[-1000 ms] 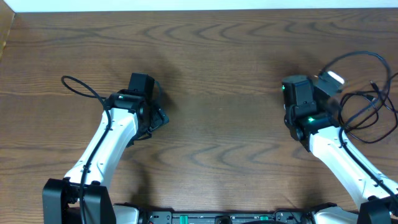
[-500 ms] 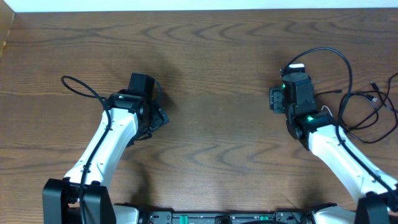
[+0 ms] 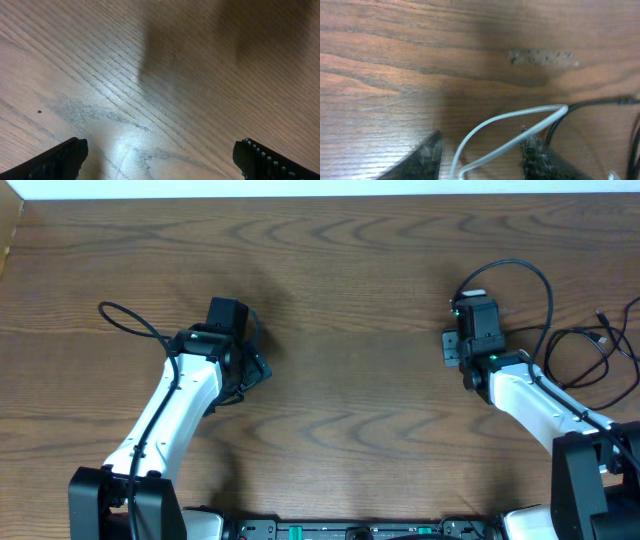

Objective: Untangle cables

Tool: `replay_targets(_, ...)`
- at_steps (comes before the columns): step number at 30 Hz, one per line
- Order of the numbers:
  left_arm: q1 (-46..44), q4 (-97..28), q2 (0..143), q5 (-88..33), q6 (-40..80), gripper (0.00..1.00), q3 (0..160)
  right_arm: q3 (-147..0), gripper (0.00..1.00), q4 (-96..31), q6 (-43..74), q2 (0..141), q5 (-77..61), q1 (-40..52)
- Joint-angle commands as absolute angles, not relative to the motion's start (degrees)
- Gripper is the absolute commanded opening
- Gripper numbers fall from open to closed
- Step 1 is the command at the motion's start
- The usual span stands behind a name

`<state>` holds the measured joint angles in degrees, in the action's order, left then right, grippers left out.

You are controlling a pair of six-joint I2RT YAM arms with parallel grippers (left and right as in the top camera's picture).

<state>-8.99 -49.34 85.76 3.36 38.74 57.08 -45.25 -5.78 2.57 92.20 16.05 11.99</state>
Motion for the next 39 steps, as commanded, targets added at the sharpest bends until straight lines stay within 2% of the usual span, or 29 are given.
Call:
replay_targets(1, -8.75, -49.65, 85.71, 4.14, 38.2, 0.98, 57.32, -45.25, 0.23, -5.28, 2.52, 92.27, 17.04, 11.35)
replay_targets(6, -8.75, -49.67, 85.71, 4.14, 38.2, 0.98, 57.32, -45.25, 0.01, -4.67, 2.76, 92.27, 18.7, 11.07)
replay_targets(14, -8.75, -49.65, 85.71, 4.12, 38.2, 0.98, 57.32, -45.25, 0.01, -5.91, 5.45, 91.81, 29.5, 11.14)
replay_targets(21, -8.75, -49.65, 85.71, 4.14, 38.2, 0.98, 57.32, -45.25, 0.01, -13.17, 26.52, 87.2, 49.12, 11.25)
replay_targets(30, -8.75, -49.65, 85.71, 4.14, 38.2, 0.98, 57.32, -45.25, 0.01, -21.78, 41.34, 79.64, 53.71, 11.33)
replay_targets(39, -8.75, -49.65, 85.71, 4.14, 38.2, 0.98, 57.32, -43.94, 0.01, -22.98, 48.03, 79.5, 55.55, 10.98)
